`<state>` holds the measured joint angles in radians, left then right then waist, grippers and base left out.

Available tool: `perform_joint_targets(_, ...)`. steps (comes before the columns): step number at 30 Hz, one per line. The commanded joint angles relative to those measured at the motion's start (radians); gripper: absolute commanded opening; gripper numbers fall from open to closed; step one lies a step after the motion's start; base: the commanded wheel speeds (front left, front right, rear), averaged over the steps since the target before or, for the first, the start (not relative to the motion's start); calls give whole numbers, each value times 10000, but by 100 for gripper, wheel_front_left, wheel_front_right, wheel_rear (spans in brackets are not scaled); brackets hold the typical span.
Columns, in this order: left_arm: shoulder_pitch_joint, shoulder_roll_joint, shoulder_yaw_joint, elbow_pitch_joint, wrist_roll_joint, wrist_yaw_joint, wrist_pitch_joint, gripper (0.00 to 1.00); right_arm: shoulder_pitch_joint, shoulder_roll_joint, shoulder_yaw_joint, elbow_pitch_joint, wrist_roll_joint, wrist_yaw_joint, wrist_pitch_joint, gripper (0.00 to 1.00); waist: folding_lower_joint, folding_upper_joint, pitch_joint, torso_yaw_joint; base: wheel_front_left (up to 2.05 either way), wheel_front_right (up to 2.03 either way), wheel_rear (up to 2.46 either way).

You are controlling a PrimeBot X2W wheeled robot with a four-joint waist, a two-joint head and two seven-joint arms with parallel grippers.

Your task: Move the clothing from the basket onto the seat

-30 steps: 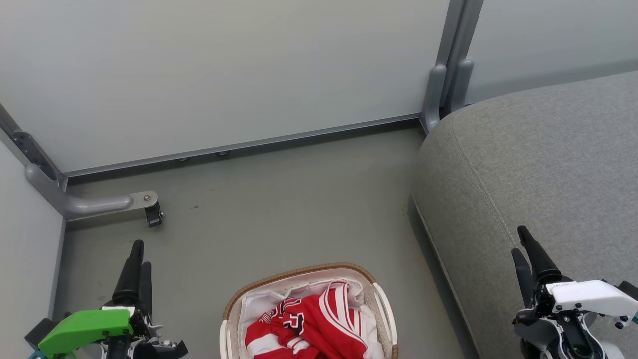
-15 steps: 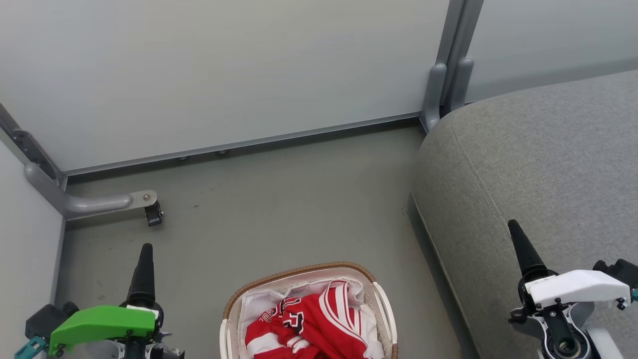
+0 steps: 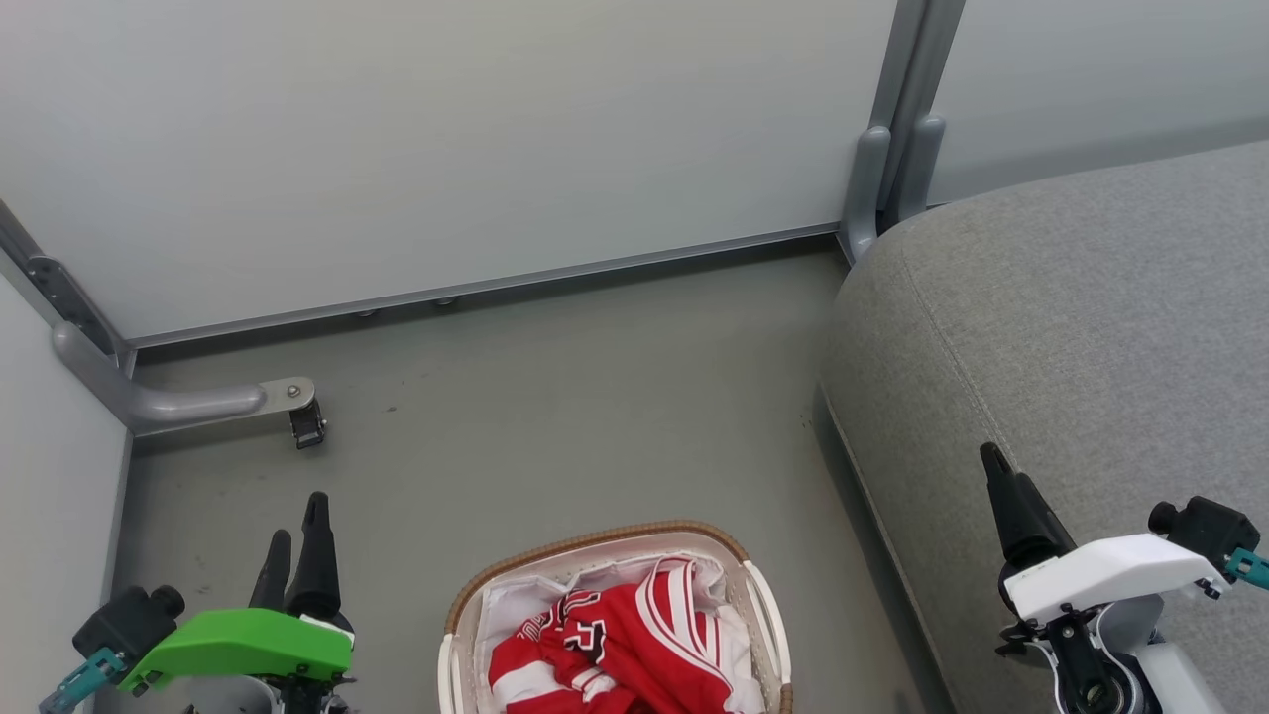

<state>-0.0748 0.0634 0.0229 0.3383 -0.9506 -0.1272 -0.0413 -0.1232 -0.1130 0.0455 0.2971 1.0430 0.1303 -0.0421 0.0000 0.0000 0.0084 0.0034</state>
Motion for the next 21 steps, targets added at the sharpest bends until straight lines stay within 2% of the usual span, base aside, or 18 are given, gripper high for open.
perform_joint_targets(1, -243, 124, -68, -62, 445, 5, -115, 100, -289, -147, 75, -57, -369, 4, -126, 100, 0, 0, 6, 2, 0, 0, 0)
perform_joint_targets(21, -154, 241, -562, 74, 3133, 145, -754, 100, -419, -286, 701, 316, -2969, 4, -764, 100, 0, 0, 66, 25, 0, 0, 0)
